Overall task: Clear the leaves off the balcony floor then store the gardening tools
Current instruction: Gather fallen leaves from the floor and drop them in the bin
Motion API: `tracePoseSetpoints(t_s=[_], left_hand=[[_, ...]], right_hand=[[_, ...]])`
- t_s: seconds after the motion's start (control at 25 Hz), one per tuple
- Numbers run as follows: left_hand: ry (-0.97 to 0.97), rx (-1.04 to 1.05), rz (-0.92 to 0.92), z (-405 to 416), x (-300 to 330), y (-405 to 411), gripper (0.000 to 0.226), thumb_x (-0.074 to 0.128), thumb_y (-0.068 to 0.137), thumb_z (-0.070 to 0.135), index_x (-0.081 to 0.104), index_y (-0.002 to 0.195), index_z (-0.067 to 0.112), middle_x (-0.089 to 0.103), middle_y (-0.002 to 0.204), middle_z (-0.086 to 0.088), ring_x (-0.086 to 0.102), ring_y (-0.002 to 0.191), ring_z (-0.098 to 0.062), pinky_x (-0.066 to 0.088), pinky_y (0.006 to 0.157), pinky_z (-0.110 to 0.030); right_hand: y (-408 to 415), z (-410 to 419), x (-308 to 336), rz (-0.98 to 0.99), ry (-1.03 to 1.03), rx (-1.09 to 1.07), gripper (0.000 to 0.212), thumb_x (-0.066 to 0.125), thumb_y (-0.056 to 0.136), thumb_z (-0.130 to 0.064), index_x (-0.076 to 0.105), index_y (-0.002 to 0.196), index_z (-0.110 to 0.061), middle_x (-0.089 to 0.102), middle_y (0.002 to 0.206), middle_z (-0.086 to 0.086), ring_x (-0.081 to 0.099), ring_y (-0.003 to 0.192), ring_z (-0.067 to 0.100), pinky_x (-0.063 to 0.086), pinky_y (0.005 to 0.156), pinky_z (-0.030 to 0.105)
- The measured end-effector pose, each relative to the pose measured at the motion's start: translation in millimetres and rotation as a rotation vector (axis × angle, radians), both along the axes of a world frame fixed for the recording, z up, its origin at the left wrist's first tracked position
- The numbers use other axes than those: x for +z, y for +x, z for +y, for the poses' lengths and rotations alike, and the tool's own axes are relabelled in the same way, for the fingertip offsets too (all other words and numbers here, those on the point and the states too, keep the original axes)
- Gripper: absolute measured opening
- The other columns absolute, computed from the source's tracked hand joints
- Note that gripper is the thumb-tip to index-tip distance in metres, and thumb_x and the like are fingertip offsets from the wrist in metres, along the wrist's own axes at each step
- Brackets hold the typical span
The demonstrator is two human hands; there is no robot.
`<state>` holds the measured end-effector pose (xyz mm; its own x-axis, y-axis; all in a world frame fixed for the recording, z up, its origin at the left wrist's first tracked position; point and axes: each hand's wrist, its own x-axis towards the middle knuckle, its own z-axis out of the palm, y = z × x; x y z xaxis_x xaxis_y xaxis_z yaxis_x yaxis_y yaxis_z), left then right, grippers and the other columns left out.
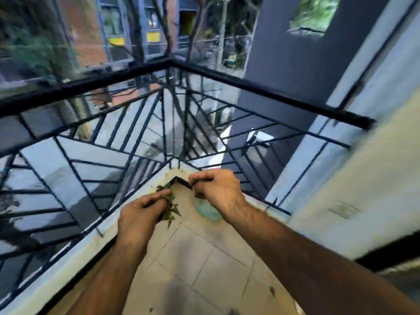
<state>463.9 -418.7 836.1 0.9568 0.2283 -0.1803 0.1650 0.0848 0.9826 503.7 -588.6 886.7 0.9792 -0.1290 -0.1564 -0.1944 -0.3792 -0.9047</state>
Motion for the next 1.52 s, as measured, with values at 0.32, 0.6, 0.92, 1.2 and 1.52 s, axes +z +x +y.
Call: tracePoseSetpoints(t_s=[0.32,0.6,0.92,1.2,1.52], left_hand=[[-0.033,-0.273,-0.073,-121,93,-11,0.035,0.064,0.089,-0.005,0.080,0.083,0.025,0.079,0.090,-0.001,0.071,0.079,-0.013,0.059,0.072,-0.023],[0.015,-0.306,0.053,-171,78,-41,0.023,0.067,0.090,0.001,0.080,0.095,0.020,0.079,0.098,-0.001,0.073,0.091,-0.017,0.060,0.084,-0.033],[0.036,-0.305,0.110,-245,71,-27,0.022,0.068,0.091,0.002,0.080,0.098,0.019,0.078,0.104,-0.002,0.072,0.100,-0.021,0.059,0.088,-0.035],[0.060,-0.350,0.133,-311,61,4,0.023,0.065,0.092,0.000,0.077,0.108,0.012,0.076,0.105,-0.001,0.070,0.093,-0.012,0.060,0.082,-0.025],[0.022,-0.666,0.157,-382,47,58,0.024,0.065,0.092,0.000,0.078,0.096,0.020,0.077,0.102,-0.001,0.070,0.086,-0.011,0.059,0.078,-0.024]], right_hand=[[-67,-122,90,-0.062,0.023,-0.313,0.032,0.073,0.077,0.002,0.080,0.075,-0.029,0.078,0.075,-0.002,0.073,0.070,0.018,0.065,0.075,0.034],[-107,-209,71,0.025,0.168,-0.461,0.031,0.074,0.079,0.009,0.079,0.079,-0.022,0.078,0.085,0.003,0.074,0.076,0.017,0.064,0.071,0.026],[-102,-304,51,0.076,0.335,-0.540,0.029,0.069,0.082,0.014,0.079,0.086,-0.013,0.077,0.087,0.009,0.069,0.068,0.018,0.061,0.059,0.021],[-85,-375,25,0.126,0.369,-0.579,0.026,0.075,0.073,0.008,0.081,0.076,-0.018,0.076,0.081,0.007,0.071,0.074,0.023,0.062,0.083,0.039],[-101,-398,22,0.049,0.448,-0.915,0.027,0.071,0.077,0.015,0.079,0.081,-0.011,0.075,0.081,0.010,0.069,0.072,0.025,0.063,0.078,0.038]])
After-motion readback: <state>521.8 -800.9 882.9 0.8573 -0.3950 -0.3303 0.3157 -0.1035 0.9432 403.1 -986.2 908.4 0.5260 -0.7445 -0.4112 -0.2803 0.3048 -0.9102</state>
